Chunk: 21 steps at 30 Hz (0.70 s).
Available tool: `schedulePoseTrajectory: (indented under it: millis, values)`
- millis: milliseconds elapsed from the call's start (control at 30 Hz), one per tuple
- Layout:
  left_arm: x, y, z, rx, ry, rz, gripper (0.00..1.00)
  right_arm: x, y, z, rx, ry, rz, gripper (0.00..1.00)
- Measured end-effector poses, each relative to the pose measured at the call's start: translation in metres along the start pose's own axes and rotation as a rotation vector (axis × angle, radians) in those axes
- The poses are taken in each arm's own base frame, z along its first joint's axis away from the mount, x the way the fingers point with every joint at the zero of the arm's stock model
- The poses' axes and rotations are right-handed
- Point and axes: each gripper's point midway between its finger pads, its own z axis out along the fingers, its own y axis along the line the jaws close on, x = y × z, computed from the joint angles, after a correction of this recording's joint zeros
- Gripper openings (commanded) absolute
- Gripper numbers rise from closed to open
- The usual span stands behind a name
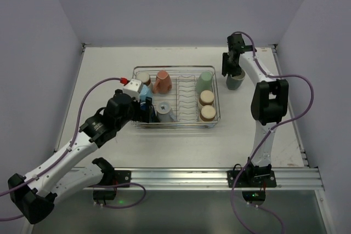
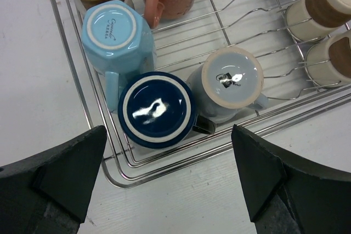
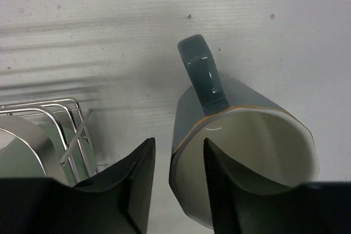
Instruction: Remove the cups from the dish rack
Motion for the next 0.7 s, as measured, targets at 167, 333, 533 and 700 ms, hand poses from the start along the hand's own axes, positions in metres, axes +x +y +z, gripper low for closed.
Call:
schedulePoseTrajectory:
  millis: [167, 333, 533, 700]
  values:
    - [-0.001, 0.000, 0.009, -0.030, 0.040, -0.012, 1.00, -0.006, -0.002, -0.019, -0.011, -0.055, 0.010, 0.59]
    - [-0.011, 0.009, 0.024, -0.125, 0.055, -0.018, 1.00, -0.026, -0.003, -0.068, -0.047, -0.192, 0.044, 0.73]
    - [-0.015, 0.020, 0.052, -0.223, 0.080, -0.025, 1.00, -0.027, 0.002, -0.131, -0.156, -0.380, 0.107, 0.78]
    - [-0.002, 0.042, 0.082, -0.298, 0.136, -0.043, 1.00, 0.006, 0.025, -0.172, -0.303, -0.499, 0.134, 0.79]
